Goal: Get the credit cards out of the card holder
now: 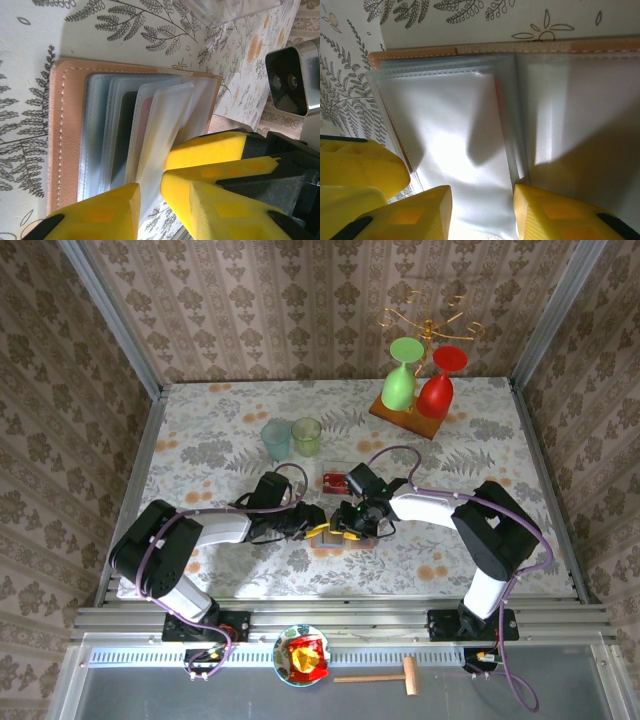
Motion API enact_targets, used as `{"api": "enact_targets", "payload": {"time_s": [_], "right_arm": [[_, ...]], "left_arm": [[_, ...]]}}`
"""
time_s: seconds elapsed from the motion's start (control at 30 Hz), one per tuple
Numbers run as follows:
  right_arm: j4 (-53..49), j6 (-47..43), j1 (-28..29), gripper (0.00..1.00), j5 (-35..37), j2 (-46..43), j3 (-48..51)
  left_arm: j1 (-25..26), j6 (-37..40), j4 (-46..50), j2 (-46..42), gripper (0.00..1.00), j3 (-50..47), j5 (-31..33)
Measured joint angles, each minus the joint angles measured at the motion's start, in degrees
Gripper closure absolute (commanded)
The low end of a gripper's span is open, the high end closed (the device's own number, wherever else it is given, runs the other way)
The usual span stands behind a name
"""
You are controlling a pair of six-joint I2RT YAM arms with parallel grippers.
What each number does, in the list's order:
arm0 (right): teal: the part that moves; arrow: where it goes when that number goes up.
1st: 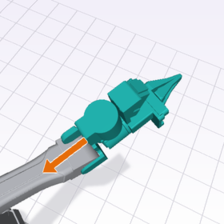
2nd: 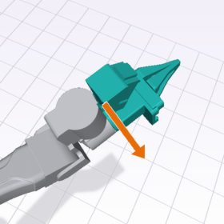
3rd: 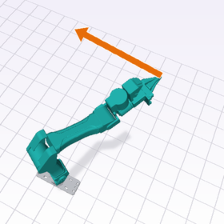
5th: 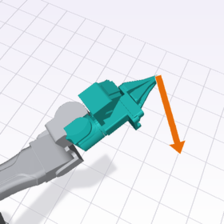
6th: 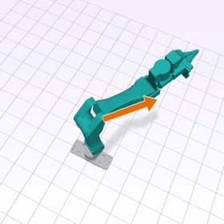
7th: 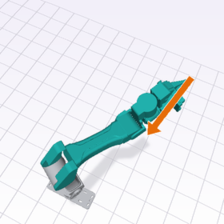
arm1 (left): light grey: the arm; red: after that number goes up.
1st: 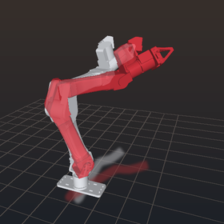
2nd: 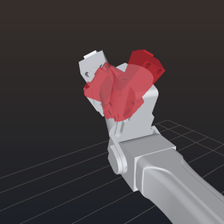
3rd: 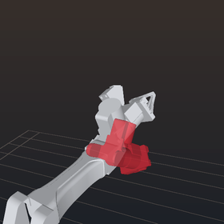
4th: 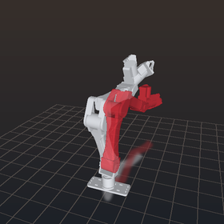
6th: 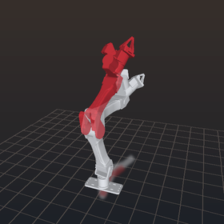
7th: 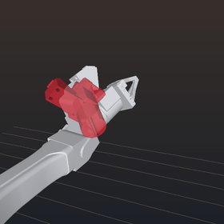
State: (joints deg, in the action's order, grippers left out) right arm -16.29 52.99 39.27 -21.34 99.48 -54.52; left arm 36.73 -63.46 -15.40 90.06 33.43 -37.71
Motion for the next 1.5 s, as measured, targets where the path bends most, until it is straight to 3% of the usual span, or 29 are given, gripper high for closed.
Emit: {"api": "enact_targets", "payload": {"time_s": [0.5, 1.5], "right_arm": [[0.44, 0.17, 0.02, 0.61, -0.11, 0.00, 0.00], [7.28, 1.73, -1.22, 0.75, -1.46, -2.16, 5.90]], "left_arm": [[0.46, 1.77, 6.47, 0.00, 0.67, 1.66, 0.26], [0.81, 3.10, 10.08, 0.26, 0.67, 3.48, 2.97]]}}
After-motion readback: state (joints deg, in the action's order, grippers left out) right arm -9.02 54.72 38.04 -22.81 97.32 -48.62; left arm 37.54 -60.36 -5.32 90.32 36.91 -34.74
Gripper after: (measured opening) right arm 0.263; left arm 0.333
